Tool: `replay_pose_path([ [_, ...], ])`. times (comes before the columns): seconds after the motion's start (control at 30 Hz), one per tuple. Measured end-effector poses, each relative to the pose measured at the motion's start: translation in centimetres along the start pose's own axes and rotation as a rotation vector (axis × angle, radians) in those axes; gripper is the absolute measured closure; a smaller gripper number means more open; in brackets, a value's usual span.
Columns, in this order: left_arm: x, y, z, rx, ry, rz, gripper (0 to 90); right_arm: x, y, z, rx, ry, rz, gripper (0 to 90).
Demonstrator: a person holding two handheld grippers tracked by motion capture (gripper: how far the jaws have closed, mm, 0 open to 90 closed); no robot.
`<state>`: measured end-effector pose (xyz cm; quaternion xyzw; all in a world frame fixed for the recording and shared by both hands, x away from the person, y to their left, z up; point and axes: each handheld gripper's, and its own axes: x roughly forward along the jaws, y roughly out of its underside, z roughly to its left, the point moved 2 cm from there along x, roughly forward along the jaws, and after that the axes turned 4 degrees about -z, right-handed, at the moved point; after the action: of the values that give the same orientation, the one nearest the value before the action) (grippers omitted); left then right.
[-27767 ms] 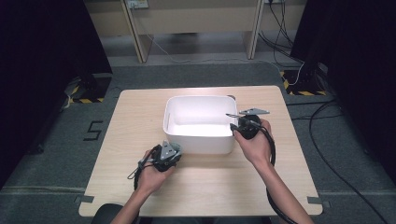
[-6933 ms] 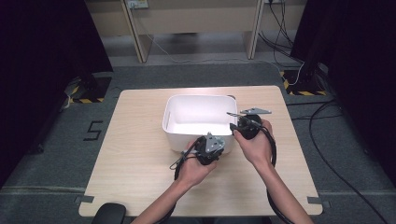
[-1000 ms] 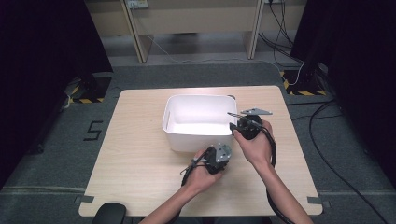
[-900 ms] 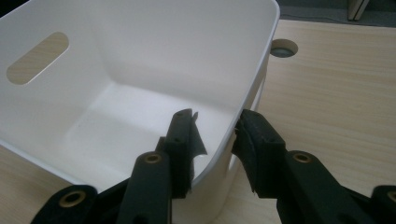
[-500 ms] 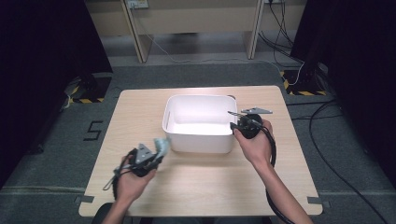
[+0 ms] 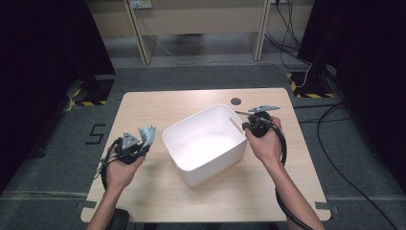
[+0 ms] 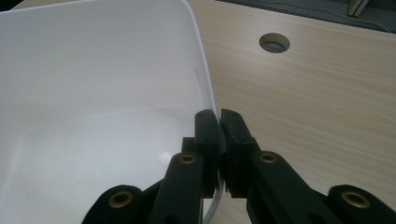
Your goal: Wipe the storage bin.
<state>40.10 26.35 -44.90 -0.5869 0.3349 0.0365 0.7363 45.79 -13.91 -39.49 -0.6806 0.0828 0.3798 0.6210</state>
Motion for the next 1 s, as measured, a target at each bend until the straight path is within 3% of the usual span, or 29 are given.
replay_pose_path([
  [0.1,0.7,-0.2,-0.6,0.026,0.022,0.007,78.5,-1.6,0.3,-0.2,-0.001,0.002,-0.071,77.4],
  [0.17,1.0,-0.2,-1.1,0.037,0.035,0.006,78.5,-3.1,0.6,-0.6,0.012,0.01,-0.094,80.7],
  [0.3,1.1,-0.2,-1.8,0.054,0.055,0.002,78.4,-5.1,2.5,-1.3,0.022,0.018,-0.036,89.1],
  [0.37,1.1,-0.1,-2.2,0.092,0.066,-0.007,78.4,-5.4,3.9,-1.3,0.021,0.013,0.009,89.7],
  [0.5,1.5,-0.3,-2.9,0.141,0.07,0.001,78.6,-5.0,5.6,-0.1,0.0,-0.036,0.056,89.4],
  [0.7,1.2,-0.7,-3.8,0.187,0.097,-0.004,78.8,-3.9,5.0,1.5,-0.021,-0.068,0.042,90.0],
  [0.73,1.1,-0.7,-3.8,0.212,0.086,-0.01,79.0,-3.7,4.9,1.6,-0.021,-0.077,0.04,90.0],
  [1.0,1.5,-1.1,-5.4,0.207,0.107,-0.007,79.5,-0.7,3.0,3.6,-0.034,-0.064,0.042,90.0],
])
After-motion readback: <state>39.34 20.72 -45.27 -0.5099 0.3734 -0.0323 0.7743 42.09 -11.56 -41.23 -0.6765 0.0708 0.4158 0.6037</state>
